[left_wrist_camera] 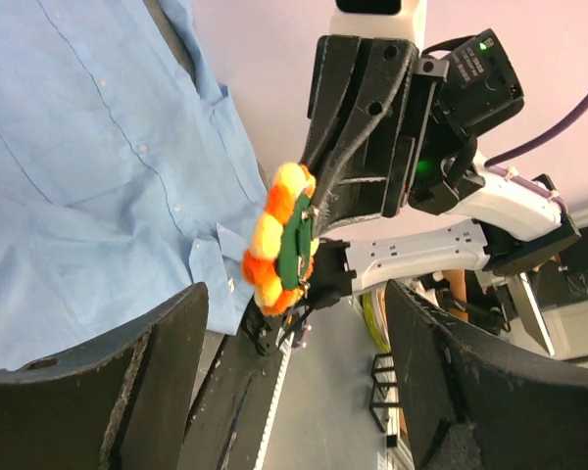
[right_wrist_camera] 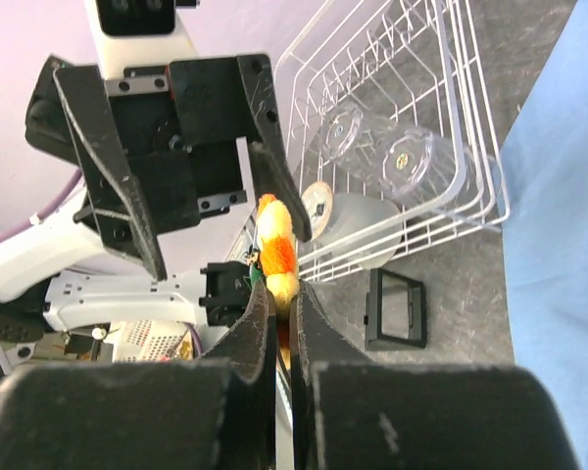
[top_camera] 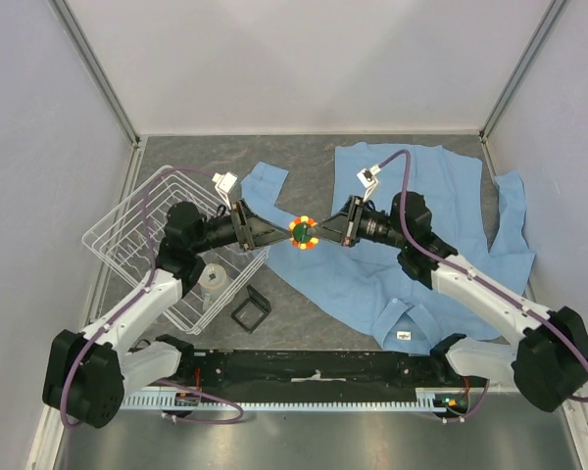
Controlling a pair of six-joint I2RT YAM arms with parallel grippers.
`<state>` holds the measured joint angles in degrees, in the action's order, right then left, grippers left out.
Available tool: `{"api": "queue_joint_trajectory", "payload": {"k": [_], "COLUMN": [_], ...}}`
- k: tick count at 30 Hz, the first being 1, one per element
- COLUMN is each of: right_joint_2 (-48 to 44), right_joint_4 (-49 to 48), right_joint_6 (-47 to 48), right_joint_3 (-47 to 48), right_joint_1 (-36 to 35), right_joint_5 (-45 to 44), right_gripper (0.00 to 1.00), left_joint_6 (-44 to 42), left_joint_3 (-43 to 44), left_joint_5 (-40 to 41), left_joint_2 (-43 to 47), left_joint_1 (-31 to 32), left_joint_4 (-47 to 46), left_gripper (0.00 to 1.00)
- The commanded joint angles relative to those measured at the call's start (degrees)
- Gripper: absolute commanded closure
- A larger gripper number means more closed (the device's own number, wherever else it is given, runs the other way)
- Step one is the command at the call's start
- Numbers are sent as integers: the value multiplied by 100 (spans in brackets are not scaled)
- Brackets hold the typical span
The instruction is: Remove the brooch from the garment
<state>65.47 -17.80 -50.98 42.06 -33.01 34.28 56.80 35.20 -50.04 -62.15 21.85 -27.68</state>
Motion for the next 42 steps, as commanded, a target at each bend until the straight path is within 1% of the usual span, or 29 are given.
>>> {"api": "queue_joint_trajectory", "payload": {"k": [1, 5, 6, 8, 9, 11, 13, 14, 15, 16, 17, 18, 20, 22, 23, 24, 27, 29, 31, 34, 36, 38, 39, 41, 42], "right_joint_2": [675, 1440, 1807, 2178, 2485, 2724, 2918, 2945, 2971, 2954, 2945, 2919, 2892, 2822, 2796, 2778, 2830, 2883, 2918, 2857, 2761, 2699, 2681, 2699, 2742], "right_joint_4": [-434, -785, -847, -1127, -1251, -1654, -1910, -2198, -2410, -2595, -2806, -2834, -3000, -3036, -2984, -2975, -3185, -3308, -3387, -3686, -3424, -3012, -2958, -3105, -3159], "right_joint_6": [210, 343, 352, 265, 221, -15, -131, -227, -324, -386, -412, -395, -430, -404, -378, -377, -500, -667, -921, -1080, -862, -581, -562, -623, -711], "right_joint_3": [898, 1593, 1908, 2234, 2462, 2596, 2527, 2430, 2168, 2027, 1912, 1763, 1665, 1533, 1524, 1498, 1445, 1410, 1366, 1278, 1278, 1295, 1287, 1261, 1243], "right_joint_1": [190, 436, 541, 673, 813, 919, 955, 964, 964, 964, 981, 972, 955, 964, 964, 955, 920, 911, 920, 920, 911, 911, 920, 911, 911], "right_joint_5": [526, 921, 1062, 1334, 1544, 1747, 1976, 2038, 2091, 2152, 2144, 2127, 2188, 2197, 2179, 2179, 2153, 2039, 1855, 1696, 1617, 1450, 1424, 1450, 1450], "right_gripper": [100, 100, 100, 100, 100, 100, 100, 100, 100, 100, 100, 100, 100, 100, 100, 100, 100, 100, 100, 100, 100, 100, 100, 100, 100], "left_joint_6": [411, 306, 167, -45, -228, -370, -616, -713, -888, -950, -1003, -1082, -1109, -838, -689, -496, -345, -362, -502, -652, -713, -714, -653, -547, -503], "left_joint_3": [13, 592, 698, 962, 1023, 1085, 1129, 1155, 1191, 1260, 1287, 1322, 1340, 1279, 1227, 1165, 963, 849, 647, 497, 540, 584, 576, 506, 488], "left_joint_5": [-357, -384, -340, -121, -76, -23, -32, -119, -198, -295, -461, -541, -673, -822, -988, -1007, -1113, -1131, -1008, -797, -910, -1033, -1034, -982, -973], "left_joint_2": [89, -209, -253, -411, -438, -508, -587, -736, -833, -938, -1174, -1272, -1422, -1572, -1598, -1590, -1546, -1484, -1275, -1098, -1167, -1273, -1291, -1282, -1291], "left_joint_1": [-233, -461, -505, -689, -760, -927, -972, -989, -989, -989, -998, -1015, -1059, -1173, -1322, -1402, -1499, -1481, -1464, -1298, -1034, -815, -770, -682, -647], "left_joint_4": [-510, -221, 6, 315, 447, 439, 439, 456, 465, 465, 448, 430, 256, -8, -427, -544, -888, -897, -888, -870, -888, -914, -967, -1221, -1335], "left_gripper": [22, 25, 28, 34, 40, 44, 45, 43, 34, 30, 23, 20, 19, 29, 37, 40, 41, 39, 39, 43, 37, 29, 22, 18, 17]}}
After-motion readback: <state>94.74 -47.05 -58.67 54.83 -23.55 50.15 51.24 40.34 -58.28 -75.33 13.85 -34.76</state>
